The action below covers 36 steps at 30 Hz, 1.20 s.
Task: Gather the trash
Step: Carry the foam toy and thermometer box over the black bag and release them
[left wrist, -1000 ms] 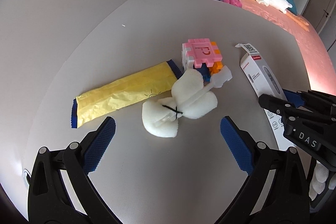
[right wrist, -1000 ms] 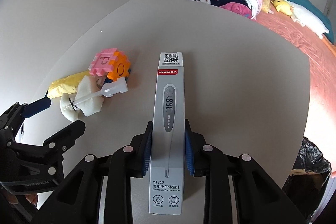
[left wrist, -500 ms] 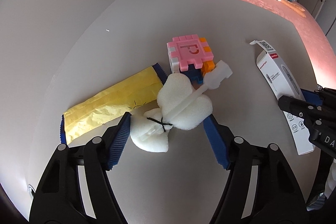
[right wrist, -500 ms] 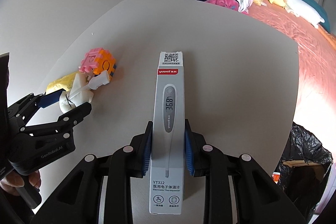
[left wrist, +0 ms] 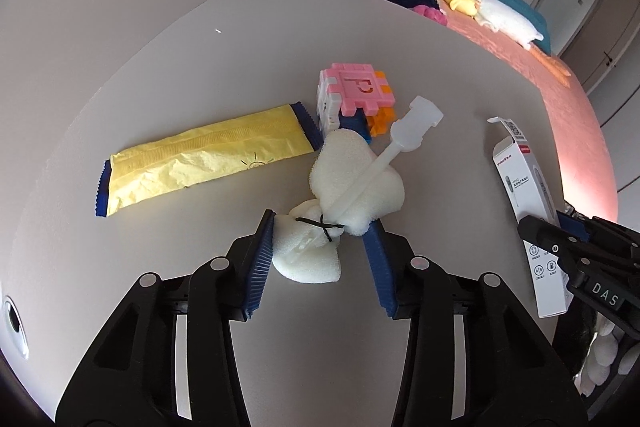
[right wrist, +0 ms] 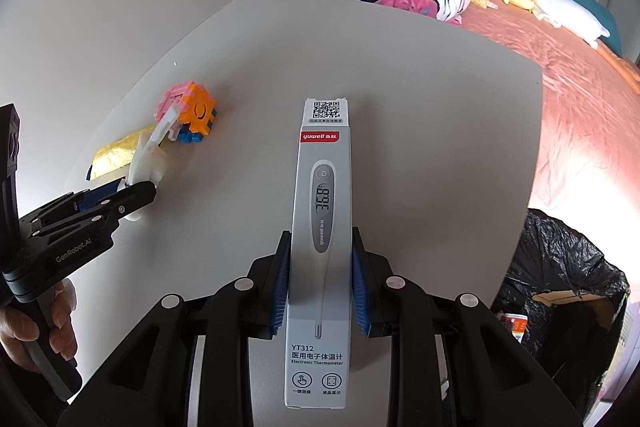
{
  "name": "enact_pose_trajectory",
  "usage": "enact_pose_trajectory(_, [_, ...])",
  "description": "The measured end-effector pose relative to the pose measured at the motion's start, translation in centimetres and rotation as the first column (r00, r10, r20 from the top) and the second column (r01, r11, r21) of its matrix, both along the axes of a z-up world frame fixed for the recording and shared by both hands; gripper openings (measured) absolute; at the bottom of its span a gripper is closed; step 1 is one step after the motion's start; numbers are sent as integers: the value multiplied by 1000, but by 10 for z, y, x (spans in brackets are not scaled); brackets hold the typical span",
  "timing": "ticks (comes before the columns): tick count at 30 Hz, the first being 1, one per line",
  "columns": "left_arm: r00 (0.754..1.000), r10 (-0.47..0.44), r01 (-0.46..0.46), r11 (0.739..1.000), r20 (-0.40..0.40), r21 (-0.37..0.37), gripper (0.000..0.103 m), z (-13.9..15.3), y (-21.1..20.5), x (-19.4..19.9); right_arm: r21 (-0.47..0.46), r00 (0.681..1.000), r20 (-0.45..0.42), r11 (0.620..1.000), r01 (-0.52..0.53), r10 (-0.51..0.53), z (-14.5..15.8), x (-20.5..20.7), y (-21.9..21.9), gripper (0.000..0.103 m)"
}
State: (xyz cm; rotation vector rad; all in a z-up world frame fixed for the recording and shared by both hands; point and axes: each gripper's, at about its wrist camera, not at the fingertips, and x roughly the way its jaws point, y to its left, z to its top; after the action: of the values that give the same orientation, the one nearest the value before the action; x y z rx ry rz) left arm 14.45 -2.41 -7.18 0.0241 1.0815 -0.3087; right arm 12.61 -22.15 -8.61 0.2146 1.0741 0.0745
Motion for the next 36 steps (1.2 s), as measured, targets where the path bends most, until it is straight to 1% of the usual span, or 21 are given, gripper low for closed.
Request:
enact_pose_trajectory(9, [999,-46,46,999,4,-14,44,10,-26,-23,4,1000,20,1000,21,-21,12,-26,-15,29])
enact_pose_trajectory(15, [997,-77,77,997,24,-23,44,30,-47,-36,17,998,54,999,32,-33,29,-47,-32,29])
enact_pose_trajectory(24, [988,-147,148,988,57,-32,44,56,-90,-55,25,992,112,998,61,-63,53,-80,-64,29])
enact_pose_trajectory(36, [967,-246,249,967,61,-48,44,64,-146,-70,19,980,134,989,145,-146,65,-122,-111,29])
